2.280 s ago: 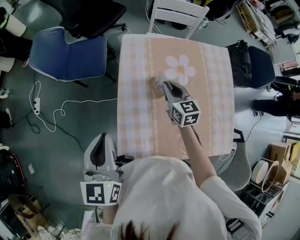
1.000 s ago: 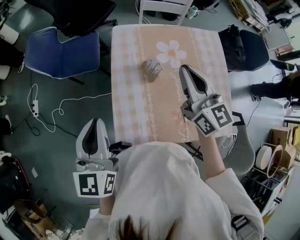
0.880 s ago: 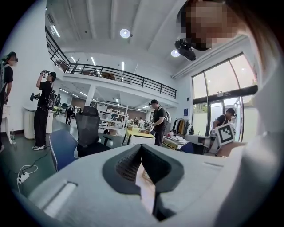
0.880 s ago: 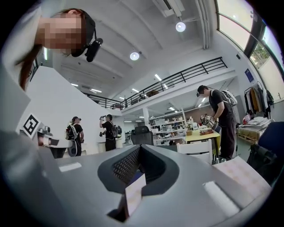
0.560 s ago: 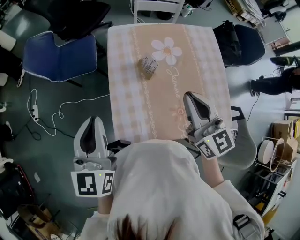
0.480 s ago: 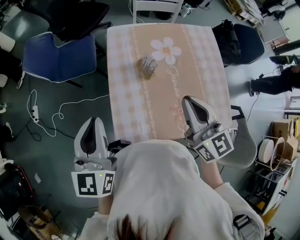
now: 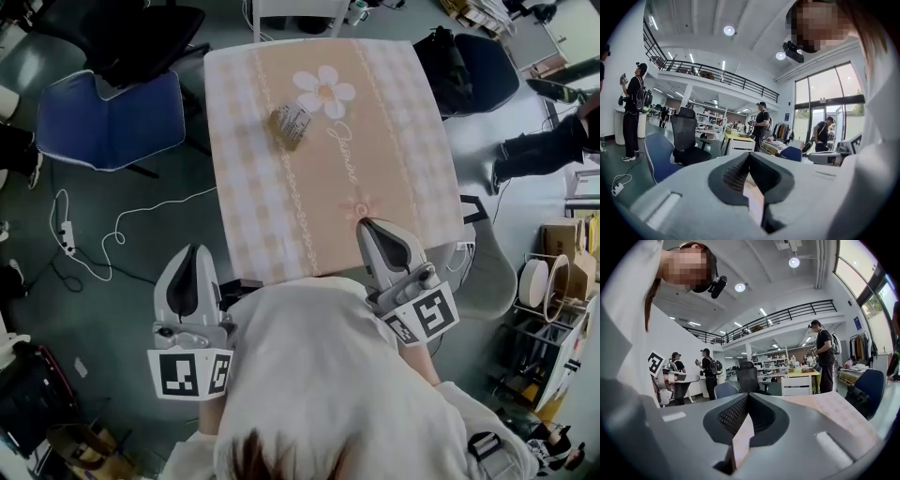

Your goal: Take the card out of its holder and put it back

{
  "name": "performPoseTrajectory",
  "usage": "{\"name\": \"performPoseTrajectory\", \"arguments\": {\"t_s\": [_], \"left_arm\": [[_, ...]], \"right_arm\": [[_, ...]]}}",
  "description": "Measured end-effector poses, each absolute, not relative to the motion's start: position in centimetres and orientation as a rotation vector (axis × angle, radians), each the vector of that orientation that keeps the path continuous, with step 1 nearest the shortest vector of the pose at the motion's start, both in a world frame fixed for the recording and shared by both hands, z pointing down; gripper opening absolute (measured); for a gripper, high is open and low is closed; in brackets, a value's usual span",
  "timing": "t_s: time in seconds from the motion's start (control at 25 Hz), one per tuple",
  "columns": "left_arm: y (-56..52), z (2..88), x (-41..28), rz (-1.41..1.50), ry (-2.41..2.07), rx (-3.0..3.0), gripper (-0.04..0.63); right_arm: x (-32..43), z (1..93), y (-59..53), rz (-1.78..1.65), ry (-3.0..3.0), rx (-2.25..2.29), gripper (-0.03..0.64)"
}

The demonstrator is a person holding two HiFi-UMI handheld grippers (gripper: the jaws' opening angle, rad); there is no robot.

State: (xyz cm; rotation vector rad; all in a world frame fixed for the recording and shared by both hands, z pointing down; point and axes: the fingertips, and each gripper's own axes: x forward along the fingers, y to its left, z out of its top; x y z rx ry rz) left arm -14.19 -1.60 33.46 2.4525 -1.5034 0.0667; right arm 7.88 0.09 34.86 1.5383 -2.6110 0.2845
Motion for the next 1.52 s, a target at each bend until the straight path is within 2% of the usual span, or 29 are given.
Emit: {"name": "performPoseTrajectory", "arguments": {"t_s": [0.48, 1.52], "left_arm": [[0.7, 34.9, -13.1, 0.137, -1.341, 2.603, 0.000], [1.3, 34.3, -12.3, 0.079, -1.340, 2.612, 0.000]], "right_arm": [[6.2, 36.3, 2.5, 0.317, -2.565, 1.578, -0.002], [5.9, 35.9, 3.1, 0.308, -2.593, 1.561, -0.002]]}}
